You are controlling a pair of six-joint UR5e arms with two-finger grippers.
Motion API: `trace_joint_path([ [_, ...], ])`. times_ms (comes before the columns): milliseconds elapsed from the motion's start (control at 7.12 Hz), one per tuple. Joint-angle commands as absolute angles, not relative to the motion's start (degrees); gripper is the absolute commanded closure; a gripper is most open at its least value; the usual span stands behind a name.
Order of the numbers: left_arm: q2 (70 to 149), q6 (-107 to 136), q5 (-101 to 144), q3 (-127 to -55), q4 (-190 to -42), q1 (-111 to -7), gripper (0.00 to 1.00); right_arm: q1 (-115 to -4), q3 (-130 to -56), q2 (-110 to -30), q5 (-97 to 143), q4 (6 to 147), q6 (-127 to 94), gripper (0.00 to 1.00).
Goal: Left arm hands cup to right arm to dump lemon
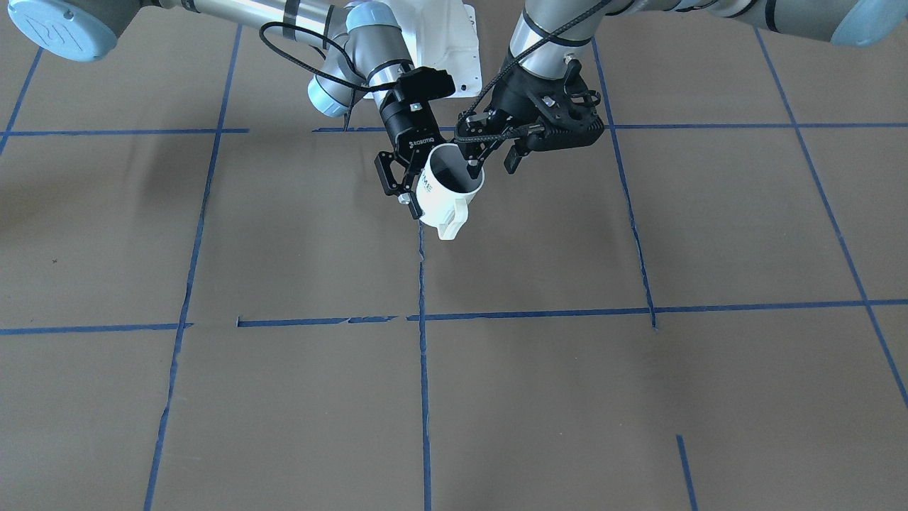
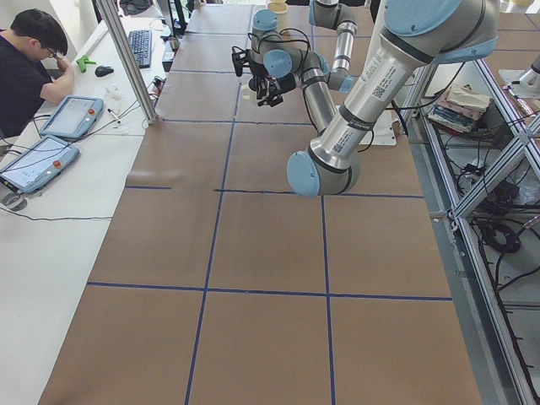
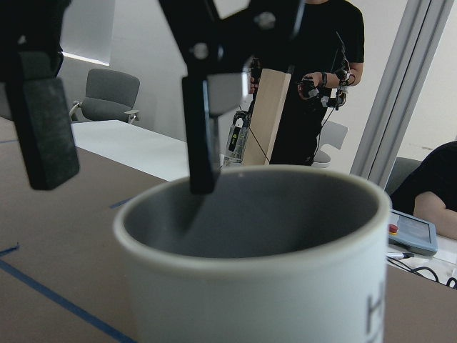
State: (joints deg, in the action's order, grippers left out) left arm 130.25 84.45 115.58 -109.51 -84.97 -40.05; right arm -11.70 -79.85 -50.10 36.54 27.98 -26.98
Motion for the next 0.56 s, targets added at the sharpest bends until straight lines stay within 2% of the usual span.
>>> trace_joint_path([
  [0,130.3,84.5,115.6,-109.2,-85.0,-39.7,0.39,-11.2,-79.9,-50.1,36.4,27.9,-27.0,0.75],
  [140,130.3,84.6,115.6,-109.3,-85.0,-39.6,0.45,-11.2,-79.9,-50.1,36.5,27.9,-26.9,0.75],
  [421,130.3,84.6,115.4,-109.2,-85.0,-38.8,0.81,-11.2,-80.0,-50.0,36.5,27.9,-26.9,0.75],
])
